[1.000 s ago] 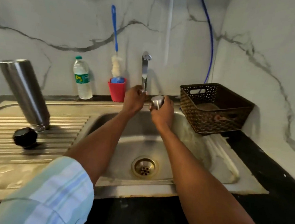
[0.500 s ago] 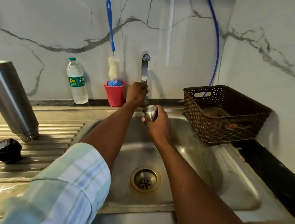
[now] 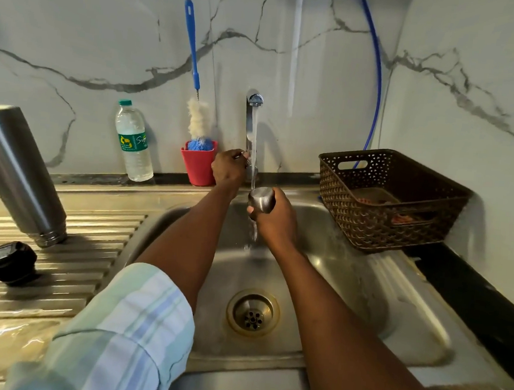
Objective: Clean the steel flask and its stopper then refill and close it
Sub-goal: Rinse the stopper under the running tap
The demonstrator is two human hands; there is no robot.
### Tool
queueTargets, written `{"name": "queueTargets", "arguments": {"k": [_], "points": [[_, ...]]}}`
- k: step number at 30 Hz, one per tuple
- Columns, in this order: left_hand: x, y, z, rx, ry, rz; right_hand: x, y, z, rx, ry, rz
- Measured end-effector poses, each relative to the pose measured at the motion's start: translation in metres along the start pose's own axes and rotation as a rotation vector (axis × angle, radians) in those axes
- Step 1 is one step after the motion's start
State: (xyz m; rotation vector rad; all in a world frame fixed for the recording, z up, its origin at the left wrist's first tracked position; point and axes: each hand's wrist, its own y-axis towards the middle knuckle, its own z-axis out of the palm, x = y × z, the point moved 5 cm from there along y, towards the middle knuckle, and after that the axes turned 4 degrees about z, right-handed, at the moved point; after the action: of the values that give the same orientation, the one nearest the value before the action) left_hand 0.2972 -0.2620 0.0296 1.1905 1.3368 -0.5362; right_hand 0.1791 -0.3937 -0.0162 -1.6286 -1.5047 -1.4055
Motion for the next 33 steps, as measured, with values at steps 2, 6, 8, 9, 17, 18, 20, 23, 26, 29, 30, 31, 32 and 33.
{"name": "queueTargets", "arguments": {"k": [2,6,8,9,17,18,20,23,26,29,30,31,32,33], "points": [[0.005,-0.009,0.0,0.047,0.01,-0.072,0.0,0.001,0.001,0.015,-0.002,0.008],[0.024,-0.058,-0.005,0.361,-0.189,-0.401,0.003,0.0,0.0,0.037,-0.001,0.027],[0.028,-0.08,-0.012,0.525,-0.287,-0.464,0.006,-0.003,-0.001,0.068,0.039,0.046],[0.029,-0.088,-0.016,0.576,-0.325,-0.454,0.007,-0.005,-0.001,0.085,0.073,0.06],[0.032,-0.107,-0.03,0.394,-0.425,-0.39,0.005,-0.007,0.003,0.208,0.475,0.338],[0.035,-0.108,-0.028,0.392,-0.437,-0.388,0.001,-0.004,0.002,0.175,0.493,0.372],[0.038,-0.111,-0.025,0.368,-0.472,-0.377,-0.002,-0.002,0.002,0.133,0.53,0.423],[0.035,-0.115,-0.018,0.393,-0.562,-0.373,-0.004,-0.002,0.003,0.149,0.635,0.465],[0.03,-0.118,-0.013,0.407,-0.664,-0.401,-0.001,0.0,0.001,0.173,0.673,0.458],[0.031,-0.117,-0.014,0.327,-0.686,-0.392,-0.004,-0.003,0.003,0.078,0.643,0.467],[0.032,-0.117,-0.014,0.287,-0.693,-0.394,-0.004,-0.005,0.003,0.052,0.579,0.467],[0.033,-0.117,-0.013,0.256,-0.698,-0.398,-0.005,-0.006,0.004,0.047,0.511,0.463],[0.035,-0.117,-0.012,0.244,-0.702,-0.404,-0.005,-0.007,0.004,0.056,0.466,0.45],[0.037,-0.117,-0.01,0.241,-0.7,-0.418,-0.004,-0.007,0.004,0.077,0.447,0.427]]}}
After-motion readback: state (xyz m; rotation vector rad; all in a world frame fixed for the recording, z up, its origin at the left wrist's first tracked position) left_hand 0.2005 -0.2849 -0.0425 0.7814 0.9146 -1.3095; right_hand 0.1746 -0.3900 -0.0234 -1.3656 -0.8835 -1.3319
